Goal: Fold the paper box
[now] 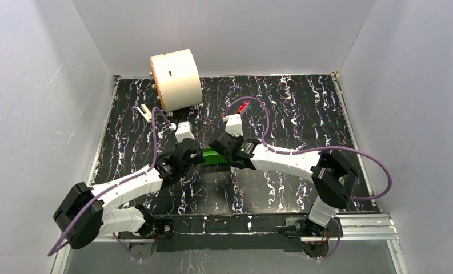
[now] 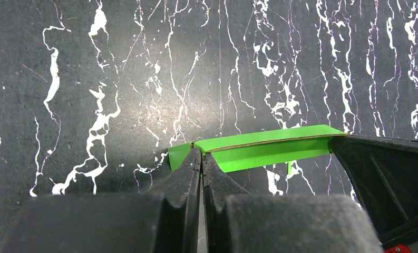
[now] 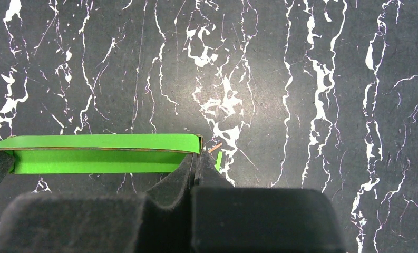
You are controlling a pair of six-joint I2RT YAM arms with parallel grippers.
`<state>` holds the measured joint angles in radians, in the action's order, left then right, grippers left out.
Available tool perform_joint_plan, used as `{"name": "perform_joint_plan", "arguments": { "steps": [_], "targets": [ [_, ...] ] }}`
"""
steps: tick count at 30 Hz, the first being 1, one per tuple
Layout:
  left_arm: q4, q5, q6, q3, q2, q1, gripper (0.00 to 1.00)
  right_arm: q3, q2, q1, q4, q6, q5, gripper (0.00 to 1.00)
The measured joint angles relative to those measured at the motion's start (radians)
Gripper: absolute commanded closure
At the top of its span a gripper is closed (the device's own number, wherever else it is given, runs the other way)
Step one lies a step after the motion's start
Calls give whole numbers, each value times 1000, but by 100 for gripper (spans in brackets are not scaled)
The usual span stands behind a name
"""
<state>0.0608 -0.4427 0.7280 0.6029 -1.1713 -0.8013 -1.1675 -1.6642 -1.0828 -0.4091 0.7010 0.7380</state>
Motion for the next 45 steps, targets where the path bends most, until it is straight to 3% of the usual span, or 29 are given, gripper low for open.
{"name": "perform_joint_plan", "arguments": {
  "steps": [11,19,28,34,39,45],
  "targets": [
    [95,-94,-51,-53,-10,-54,100,37,10,0,58,-1,11,100],
    [287,-141,-89,-166,15,-83,100,142,61,-5,204,-31,18,100],
    [367,-144,-124,-223,42,-98,100,282,148,-11,374,-61,-31,71],
    [396,-145,-138,-237,42,-100,100,373,235,-24,442,-64,-108,60],
    [399,-148,-144,-238,42,-101,100,412,330,-32,467,-42,-137,42],
    [420,-153,-145,-251,42,-104,100,439,427,-24,485,26,-114,41]
  ]
}}
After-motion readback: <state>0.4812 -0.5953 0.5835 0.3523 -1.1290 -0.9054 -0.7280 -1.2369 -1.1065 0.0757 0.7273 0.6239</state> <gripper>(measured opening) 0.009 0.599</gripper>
